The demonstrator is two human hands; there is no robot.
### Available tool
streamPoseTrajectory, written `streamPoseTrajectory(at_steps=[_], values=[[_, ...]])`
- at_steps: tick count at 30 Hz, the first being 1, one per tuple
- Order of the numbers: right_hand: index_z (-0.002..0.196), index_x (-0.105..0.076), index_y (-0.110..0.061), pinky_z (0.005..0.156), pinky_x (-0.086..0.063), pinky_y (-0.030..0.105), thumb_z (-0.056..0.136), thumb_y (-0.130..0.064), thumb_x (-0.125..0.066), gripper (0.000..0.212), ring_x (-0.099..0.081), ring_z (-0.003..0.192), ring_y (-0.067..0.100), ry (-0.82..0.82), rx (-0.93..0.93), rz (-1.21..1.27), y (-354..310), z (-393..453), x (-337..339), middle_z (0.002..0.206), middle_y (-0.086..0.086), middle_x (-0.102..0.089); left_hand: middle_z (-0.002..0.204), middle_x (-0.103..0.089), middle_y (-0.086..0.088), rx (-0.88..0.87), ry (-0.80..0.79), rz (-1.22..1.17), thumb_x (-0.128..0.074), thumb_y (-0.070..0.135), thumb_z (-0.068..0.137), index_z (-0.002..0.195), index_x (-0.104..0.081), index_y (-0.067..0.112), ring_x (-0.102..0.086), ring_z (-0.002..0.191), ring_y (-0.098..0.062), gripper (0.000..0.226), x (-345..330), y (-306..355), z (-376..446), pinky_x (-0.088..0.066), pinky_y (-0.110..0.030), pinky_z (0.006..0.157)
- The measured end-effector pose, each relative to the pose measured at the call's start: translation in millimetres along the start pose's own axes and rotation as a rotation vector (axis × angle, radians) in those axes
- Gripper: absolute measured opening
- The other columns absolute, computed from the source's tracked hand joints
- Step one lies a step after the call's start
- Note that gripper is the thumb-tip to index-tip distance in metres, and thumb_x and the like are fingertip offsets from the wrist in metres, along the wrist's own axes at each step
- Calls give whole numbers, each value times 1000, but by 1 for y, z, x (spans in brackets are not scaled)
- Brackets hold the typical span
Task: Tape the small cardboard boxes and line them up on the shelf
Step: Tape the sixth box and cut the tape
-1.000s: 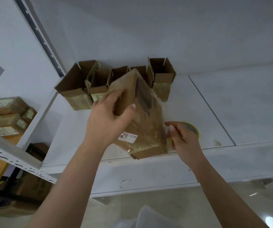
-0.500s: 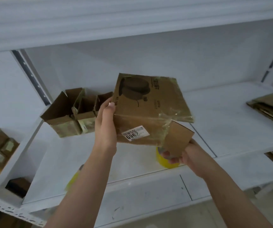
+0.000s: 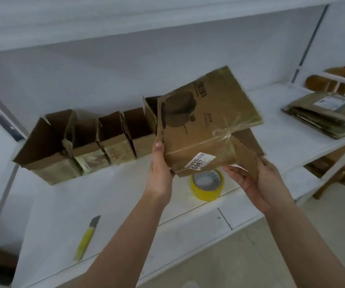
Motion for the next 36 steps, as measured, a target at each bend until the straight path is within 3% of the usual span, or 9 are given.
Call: streamPoseTrajectory(at_steps=[2, 4, 7, 12, 17, 25, 29, 33, 36], values=[[85, -76, -8, 65, -59, 28, 65, -29, -75, 29, -71, 67, 22, 20, -30, 13, 1, -4, 0, 79, 10, -73, 111, -73, 2, 39, -56, -41, -27, 46, 104, 126, -59, 23, -66, 109, -19, 45, -4, -4, 3, -47, -48, 104], [76, -79, -17, 58, -57, 26, 59, -41, -79, 30, -67, 62, 16, 4, -55, -38, 0, -7, -1, 74, 5, -71, 108, -74, 1, 86, -90, -55, -27, 48, 104, 118, -61, 23, -67, 107, -20, 44, -7, -9, 5, -47, -49, 103], [80, -79, -20, 52, -54, 24, 60, -54, -77, 39, -65, 58, 15, 55, -51, -120, -6, -12, -1, 75, 1, -70, 104, -73, 4, 115, -138, -1, -30, 48, 104, 119, -59, 23, -68, 102, -15, 42, -13, -16, 7, -50, -46, 100], [88, -68, -5, 51, -55, 23, 95, -30, -57, 29, -70, 59, 18, 279, -1, -54, -13, -16, 9, 73, 10, -72, 97, -71, 11, 32, -268, 233, -36, 42, 103, 107, -57, 31, -69, 91, -6, 24, -16, -18, 12, -59, -27, 75], [100, -61, -2, 57, -58, 25, 98, -24, -55, 23, -74, 71, 24, 341, 56, -31, -28, -10, 18, 86, 16, -73, 104, -66, 2, -36, -338, 449, -43, 23, 104, 109, -57, 23, -65, 90, -8, 15, -21, -13, 22, -51, -11, 65], [94, -60, -1, 57, -58, 25, 101, -21, -50, 23, -74, 68, 21, 285, 42, -113, -49, 54, 15, 75, 12, -74, 129, -58, 2, -259, -335, 824, -52, 18, 100, 137, -50, 14, -55, 116, -11, 37, -39, -5, 58, -42, -11, 91], [91, -59, -1, 64, -61, 30, 100, -21, -53, 22, -73, 76, 27, 258, 31, -262, -55, 109, 17, 89, 17, -69, 147, -47, -2, -306, -262, 1130, -49, 27, 101, 146, -41, 19, -45, 133, -20, 46, -36, -1, 94, -34, -20, 100], [91, -64, 0, 63, -61, 30, 99, -18, -56, 21, -69, 81, 26, 188, 28, -449, -45, 159, 13, 94, 14, -66, 141, -49, -15, -427, -190, 1461, -48, 23, 100, 137, -49, 8, -47, 126, -34, 40, -34, 5, 130, -42, -41, 103], [90, -65, 0, 59, -59, 27, 97, -16, -59, 19, -69, 74, 22, 111, -21, -542, -33, 187, 12, 88, 14, -67, 157, -26, -14, -428, -110, 1673, -47, 26, 100, 146, -41, 10, -16, 147, -34, 49, -30, 6, 152, -21, -50, 118]])
Point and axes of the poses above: each hand's wrist, its own z-axis towards the middle knuckle, its own x-axis out of the back of the hand, y = z × x, the point moved 1 cm from there along z, towards the middle knuckle
